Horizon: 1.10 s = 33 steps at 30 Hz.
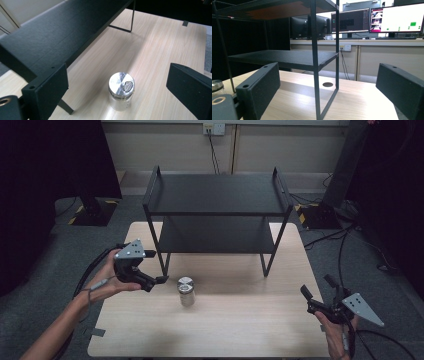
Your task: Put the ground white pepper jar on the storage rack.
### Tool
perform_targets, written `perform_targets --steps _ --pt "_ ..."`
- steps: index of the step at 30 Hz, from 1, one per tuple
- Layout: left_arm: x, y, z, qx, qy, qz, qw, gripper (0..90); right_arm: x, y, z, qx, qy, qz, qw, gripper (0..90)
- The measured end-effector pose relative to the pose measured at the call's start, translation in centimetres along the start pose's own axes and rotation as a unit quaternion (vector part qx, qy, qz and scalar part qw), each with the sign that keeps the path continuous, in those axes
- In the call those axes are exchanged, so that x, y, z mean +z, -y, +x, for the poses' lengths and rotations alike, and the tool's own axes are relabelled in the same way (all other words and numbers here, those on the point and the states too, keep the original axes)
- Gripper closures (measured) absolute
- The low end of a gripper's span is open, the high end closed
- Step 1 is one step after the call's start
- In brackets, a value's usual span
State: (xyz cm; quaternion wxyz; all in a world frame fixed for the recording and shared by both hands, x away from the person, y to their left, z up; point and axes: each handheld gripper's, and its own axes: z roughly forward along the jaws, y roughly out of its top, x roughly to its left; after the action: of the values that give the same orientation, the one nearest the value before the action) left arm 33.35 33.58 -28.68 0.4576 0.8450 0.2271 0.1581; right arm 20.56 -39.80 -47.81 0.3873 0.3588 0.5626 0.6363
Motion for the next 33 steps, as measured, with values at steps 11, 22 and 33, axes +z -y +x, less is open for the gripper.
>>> perform_targets --steps 11,22,33 --pt "4.3 1.0 0.5 0.004 0.013 0.021 0.9997 4.1 0.0 0.0 0.0 -0.003 0.000 -0.002 1.0000 4.8" --pt "8.1 3.0 0.7 -0.001 0.028 0.033 0.9991 6.1 -0.1 0.0 0.0 -0.003 0.001 0.000 1.0000 5.1" --pt "10.4 4.5 0.9 -0.016 0.041 0.030 0.9986 7.3 0.0 0.0 -0.1 -0.004 -0.001 0.004 1.0000 5.8"
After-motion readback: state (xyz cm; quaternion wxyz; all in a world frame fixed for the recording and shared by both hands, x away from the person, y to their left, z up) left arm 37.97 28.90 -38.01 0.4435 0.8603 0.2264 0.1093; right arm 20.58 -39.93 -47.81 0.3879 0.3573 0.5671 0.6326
